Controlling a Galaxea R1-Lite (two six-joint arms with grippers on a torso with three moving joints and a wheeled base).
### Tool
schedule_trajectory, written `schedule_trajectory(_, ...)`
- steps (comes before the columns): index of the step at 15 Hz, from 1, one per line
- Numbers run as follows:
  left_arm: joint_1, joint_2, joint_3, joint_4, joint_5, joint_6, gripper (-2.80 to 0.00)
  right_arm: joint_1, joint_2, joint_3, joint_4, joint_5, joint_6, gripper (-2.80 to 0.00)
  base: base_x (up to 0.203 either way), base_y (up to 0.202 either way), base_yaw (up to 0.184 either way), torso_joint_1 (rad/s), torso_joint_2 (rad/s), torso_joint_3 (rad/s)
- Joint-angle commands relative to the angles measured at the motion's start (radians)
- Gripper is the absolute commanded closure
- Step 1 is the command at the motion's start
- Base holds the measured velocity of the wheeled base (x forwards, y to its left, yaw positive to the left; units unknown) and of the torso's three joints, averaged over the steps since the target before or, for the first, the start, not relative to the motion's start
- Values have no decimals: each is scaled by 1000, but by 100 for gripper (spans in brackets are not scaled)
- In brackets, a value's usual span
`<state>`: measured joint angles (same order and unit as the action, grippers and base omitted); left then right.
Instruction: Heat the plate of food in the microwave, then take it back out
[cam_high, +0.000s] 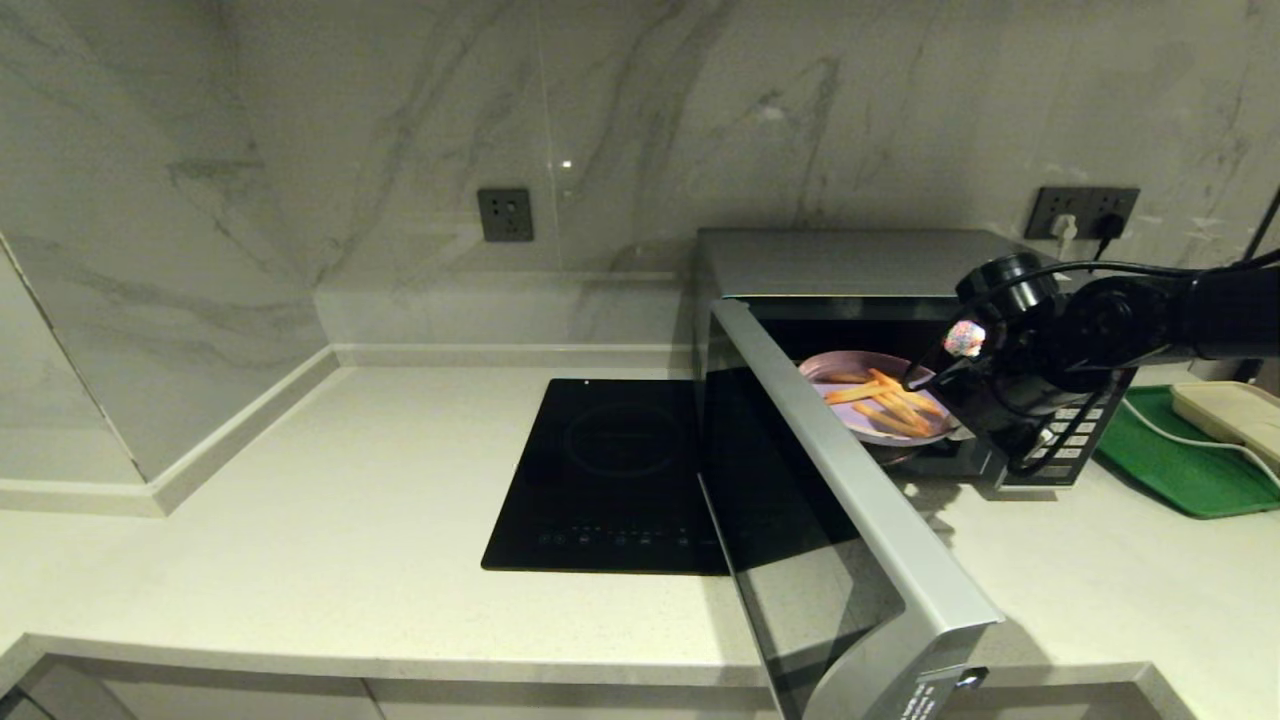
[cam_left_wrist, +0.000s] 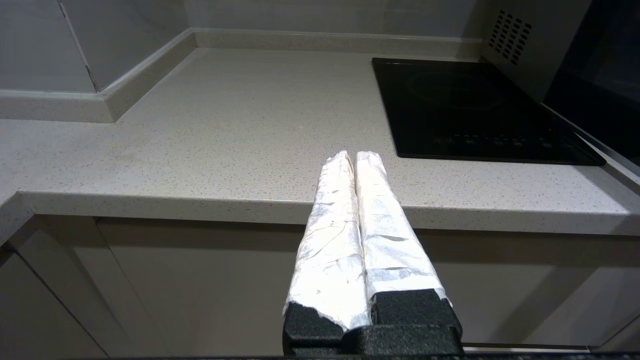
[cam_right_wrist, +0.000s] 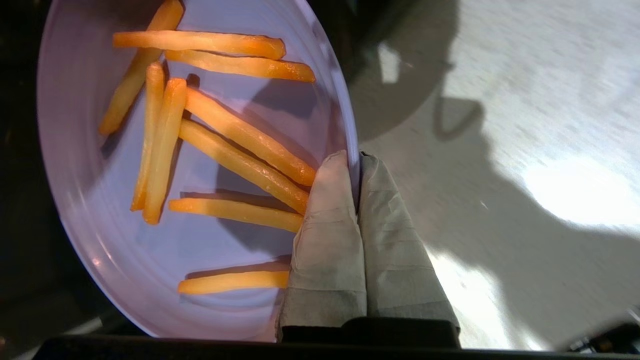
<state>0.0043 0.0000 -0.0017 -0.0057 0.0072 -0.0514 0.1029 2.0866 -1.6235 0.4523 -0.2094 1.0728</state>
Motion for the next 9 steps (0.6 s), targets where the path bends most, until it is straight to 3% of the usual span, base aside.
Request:
schedule_trajectory(1,0,-1,0,0,0,-1,0,-6,-145,131,-12,6,6,0,0,0,0,0,0,0)
schedule_trajectory(6,-1,0,0,0,0,-1,0,-27,-451,510,-90,9,5,0,0,0,0,0,0,0)
schedule_trajectory(9,0,0,0,0,0,-1,0,-102,-625,755,-160,16,-14,0,0,0,0,0,0,0)
